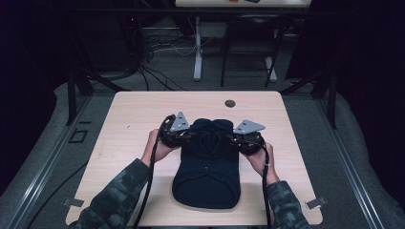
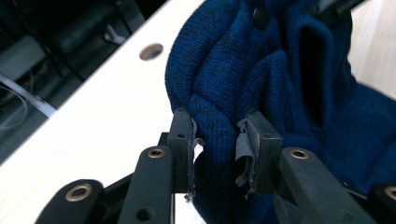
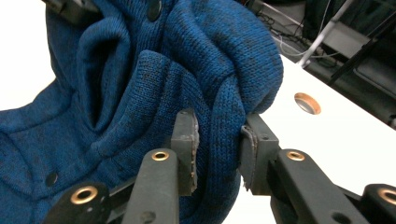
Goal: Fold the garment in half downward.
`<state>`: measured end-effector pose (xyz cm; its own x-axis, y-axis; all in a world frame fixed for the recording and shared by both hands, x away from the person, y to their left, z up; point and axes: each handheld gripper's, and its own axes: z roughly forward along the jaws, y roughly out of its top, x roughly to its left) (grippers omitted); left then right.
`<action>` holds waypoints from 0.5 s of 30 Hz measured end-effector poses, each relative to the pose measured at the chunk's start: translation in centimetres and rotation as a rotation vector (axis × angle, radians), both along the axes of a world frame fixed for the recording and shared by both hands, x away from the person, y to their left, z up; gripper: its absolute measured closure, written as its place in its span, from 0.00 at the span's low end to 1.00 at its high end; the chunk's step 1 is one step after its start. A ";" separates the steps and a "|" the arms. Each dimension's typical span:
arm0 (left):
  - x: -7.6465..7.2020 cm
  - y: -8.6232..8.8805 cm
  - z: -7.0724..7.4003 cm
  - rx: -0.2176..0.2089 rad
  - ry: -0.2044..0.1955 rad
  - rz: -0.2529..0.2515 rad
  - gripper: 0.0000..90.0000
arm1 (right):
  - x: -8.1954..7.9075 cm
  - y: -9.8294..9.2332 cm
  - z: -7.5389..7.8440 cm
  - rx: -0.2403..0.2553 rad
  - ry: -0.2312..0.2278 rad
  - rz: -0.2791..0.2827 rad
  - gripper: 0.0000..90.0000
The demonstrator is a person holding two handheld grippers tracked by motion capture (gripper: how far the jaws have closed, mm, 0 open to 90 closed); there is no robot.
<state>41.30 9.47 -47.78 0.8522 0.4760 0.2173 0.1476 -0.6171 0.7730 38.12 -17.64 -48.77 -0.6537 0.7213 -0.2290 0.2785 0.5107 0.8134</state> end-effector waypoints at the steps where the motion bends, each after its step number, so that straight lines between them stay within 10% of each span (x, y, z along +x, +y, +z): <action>1: 0.0 0.0 0.0 0.007 0.010 -0.002 0.74 | -0.1 0.0 0.0 -0.001 -0.018 0.001 0.79; 8: -0.2 0.6 0.1 0.008 0.020 0.002 0.76 | -0.8 0.7 0.1 -0.042 -0.085 0.013 0.79; 15: -0.7 0.9 0.3 0.002 -0.057 0.001 0.79 | -1.1 0.8 0.1 -0.036 -0.100 0.031 0.77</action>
